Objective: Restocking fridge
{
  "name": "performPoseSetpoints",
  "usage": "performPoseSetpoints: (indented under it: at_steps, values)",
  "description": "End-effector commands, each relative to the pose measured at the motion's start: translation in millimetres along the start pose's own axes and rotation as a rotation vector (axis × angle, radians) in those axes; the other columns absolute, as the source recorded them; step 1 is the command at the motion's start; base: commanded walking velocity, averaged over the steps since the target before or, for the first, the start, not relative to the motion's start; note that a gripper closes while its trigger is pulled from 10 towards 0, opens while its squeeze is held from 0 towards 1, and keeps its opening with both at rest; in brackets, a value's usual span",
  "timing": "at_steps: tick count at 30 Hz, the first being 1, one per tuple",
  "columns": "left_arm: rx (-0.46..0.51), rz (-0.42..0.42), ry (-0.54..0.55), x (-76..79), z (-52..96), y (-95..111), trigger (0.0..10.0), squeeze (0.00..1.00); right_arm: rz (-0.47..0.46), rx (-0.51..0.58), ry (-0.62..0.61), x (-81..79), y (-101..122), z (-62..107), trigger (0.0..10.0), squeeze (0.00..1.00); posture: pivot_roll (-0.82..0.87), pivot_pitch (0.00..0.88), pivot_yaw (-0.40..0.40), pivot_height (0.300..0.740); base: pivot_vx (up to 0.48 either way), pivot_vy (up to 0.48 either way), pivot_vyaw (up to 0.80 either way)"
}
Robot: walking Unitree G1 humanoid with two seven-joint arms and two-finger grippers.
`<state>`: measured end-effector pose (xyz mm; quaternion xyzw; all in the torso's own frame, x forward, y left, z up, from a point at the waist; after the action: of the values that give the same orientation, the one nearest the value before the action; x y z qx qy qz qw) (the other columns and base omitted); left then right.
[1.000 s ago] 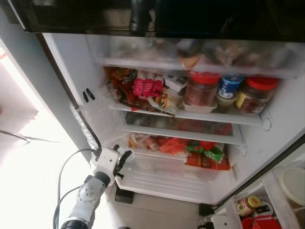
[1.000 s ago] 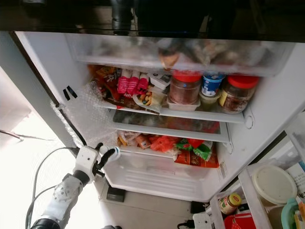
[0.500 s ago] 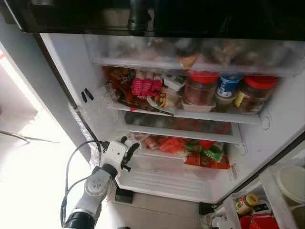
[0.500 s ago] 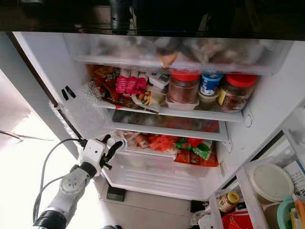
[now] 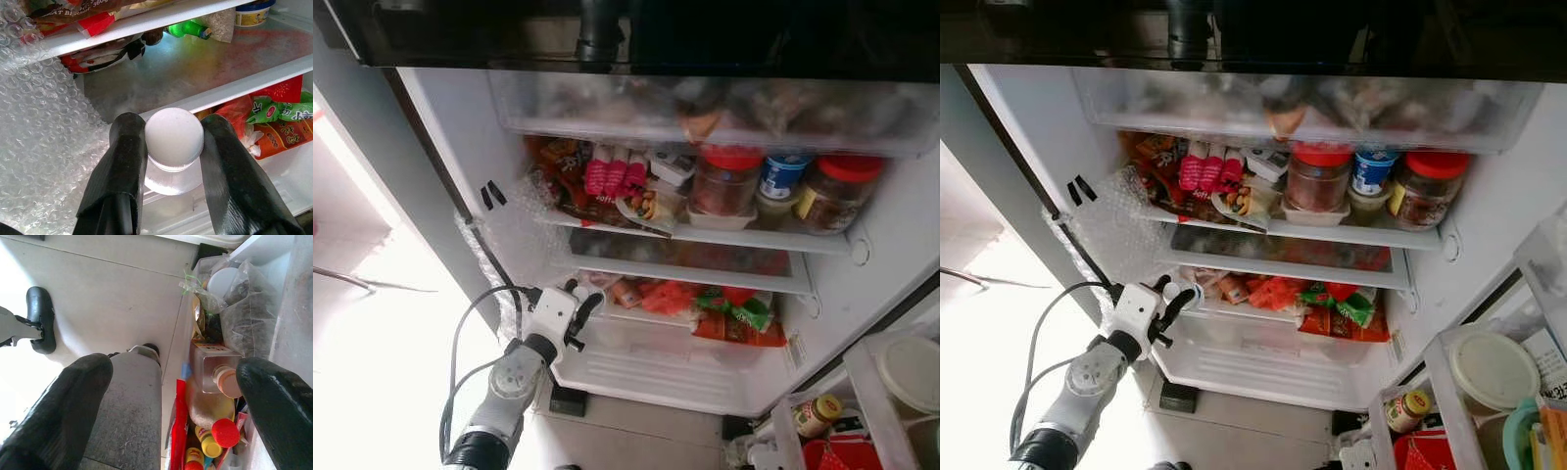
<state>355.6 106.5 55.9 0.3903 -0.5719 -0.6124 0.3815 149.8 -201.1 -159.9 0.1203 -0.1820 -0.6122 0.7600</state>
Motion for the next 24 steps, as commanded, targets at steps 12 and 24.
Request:
performPoseSetpoints:
  at_steps: [12,24]
  values:
    - [0.030,-0.033,-0.016,-0.6,-6.6,13.7,10.0,0.00,0.002,-0.006,0.000,-1.3,-5.2,0.7,10.0,0.00,0.02,0.079,0.032,0.700,0.000,0.000,0.00]
    - [0.034,-0.033,-0.024,1.4,-7.6,15.0,10.0,0.00,0.004,0.005,-0.015,0.3,-3.3,0.7,10.0,0.00,0.02,0.080,0.033,0.685,0.000,0.000,0.00]
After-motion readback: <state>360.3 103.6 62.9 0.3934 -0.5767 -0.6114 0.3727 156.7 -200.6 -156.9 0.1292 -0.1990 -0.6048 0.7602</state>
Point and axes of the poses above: a point about 5 cm out from each wrist's last joint towards the gripper, its own z axis pointing back from the gripper into the wrist, its own y axis along the axis of the wrist's last joint, x = y × z, the point moved 6 cm from there along -z, pointing out of the wrist towards the gripper, and after that the axes turned 11 degrees about z, right-handed, at the moved point
